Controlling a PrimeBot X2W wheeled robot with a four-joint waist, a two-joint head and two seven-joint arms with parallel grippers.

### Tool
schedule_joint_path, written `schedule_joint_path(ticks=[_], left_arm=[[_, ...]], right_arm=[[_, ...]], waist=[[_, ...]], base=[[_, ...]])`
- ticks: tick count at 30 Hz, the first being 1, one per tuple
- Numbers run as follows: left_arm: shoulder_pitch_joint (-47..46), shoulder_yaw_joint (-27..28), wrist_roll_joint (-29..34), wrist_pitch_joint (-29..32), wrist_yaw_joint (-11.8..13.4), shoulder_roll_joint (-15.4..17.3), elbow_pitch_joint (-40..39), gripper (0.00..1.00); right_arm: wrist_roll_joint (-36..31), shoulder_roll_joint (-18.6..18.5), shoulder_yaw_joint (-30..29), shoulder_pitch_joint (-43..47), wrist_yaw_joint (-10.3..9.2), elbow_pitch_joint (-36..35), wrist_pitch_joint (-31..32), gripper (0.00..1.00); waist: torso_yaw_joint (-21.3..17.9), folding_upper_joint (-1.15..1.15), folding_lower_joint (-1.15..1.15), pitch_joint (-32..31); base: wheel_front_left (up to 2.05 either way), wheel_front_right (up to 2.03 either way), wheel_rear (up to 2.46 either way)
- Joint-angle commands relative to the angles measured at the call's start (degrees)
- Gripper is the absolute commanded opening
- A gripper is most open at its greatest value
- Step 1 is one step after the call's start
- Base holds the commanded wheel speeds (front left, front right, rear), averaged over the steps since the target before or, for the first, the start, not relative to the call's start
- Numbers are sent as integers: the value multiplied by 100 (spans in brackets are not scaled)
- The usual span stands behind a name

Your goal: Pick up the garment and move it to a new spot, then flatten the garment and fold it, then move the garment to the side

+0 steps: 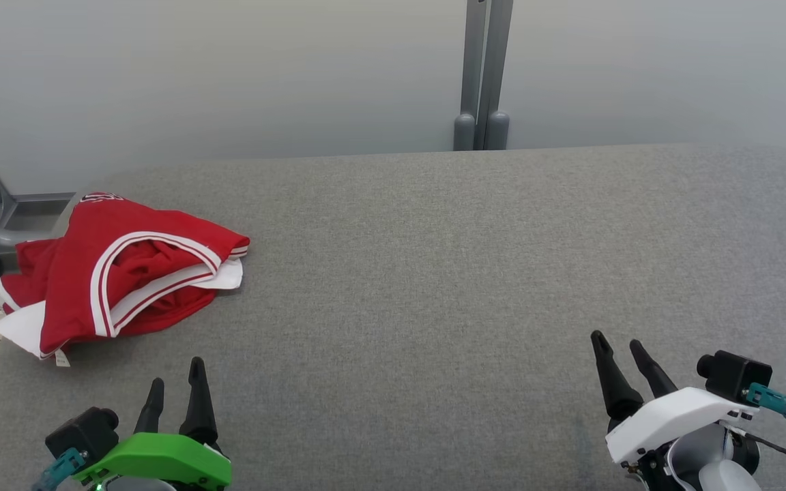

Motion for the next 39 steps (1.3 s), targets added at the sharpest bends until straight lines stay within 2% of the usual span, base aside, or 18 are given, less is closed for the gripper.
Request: schedule_joint_path(ticks=[1,16,39], left_arm=[[-122,-4,111,-55,37,69,-16,100],[-75,-222,740,-21,168,284,-87,100],[65,-362,1365,-47,444,480,-112,100]], right_arm=[[-133,-29,27,-113,3,-9,-45,100],[-908,-39,29,-128,3,130,-193,100],[-1835,-49,147,-187,3,384,-312,100]], waist=[[0,0,0,-7],[-9,0,0,-99],[-8,0,0,-244]], base=[[0,0,0],[0,0,0],[0,0,0]])
